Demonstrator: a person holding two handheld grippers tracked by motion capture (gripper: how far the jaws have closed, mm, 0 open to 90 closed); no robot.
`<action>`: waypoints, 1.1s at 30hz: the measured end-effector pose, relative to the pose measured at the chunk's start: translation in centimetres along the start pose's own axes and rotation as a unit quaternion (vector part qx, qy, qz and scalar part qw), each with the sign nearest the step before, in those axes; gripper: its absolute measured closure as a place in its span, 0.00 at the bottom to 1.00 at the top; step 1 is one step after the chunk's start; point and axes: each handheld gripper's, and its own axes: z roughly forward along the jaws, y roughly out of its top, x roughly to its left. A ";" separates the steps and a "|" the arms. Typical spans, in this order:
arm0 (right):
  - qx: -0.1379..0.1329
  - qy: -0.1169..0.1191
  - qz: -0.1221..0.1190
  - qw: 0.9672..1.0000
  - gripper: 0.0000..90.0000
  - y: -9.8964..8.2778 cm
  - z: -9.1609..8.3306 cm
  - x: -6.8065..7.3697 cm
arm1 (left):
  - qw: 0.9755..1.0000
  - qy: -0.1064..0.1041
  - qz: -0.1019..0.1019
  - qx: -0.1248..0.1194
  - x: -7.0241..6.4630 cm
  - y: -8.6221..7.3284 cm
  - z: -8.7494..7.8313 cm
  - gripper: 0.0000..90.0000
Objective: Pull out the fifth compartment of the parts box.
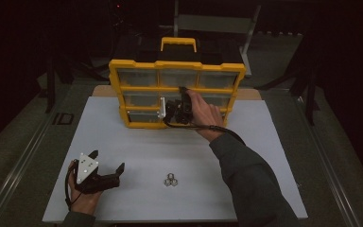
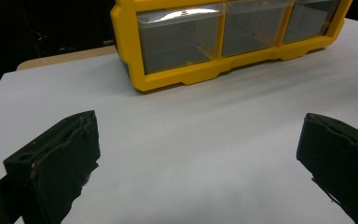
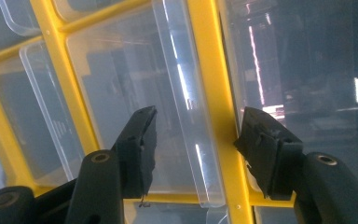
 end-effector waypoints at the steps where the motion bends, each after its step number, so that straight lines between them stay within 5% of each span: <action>1: 0.000 -0.005 -0.008 1.000 0.52 0.0 0.0 0.1 | 1.000 0.000 0.000 0.000 0.0 0.0 0.0 0.00; 16: 0.003 -0.073 -0.057 0.996 0.65 -0.1 0.2 1.2 | 1.000 -0.001 -0.001 0.001 0.0 0.0 0.0 0.00; 33: 0.010 -0.099 -0.093 0.991 0.67 -0.1 0.6 2.2 | 1.000 -0.002 0.001 0.005 0.0 0.0 0.1 0.00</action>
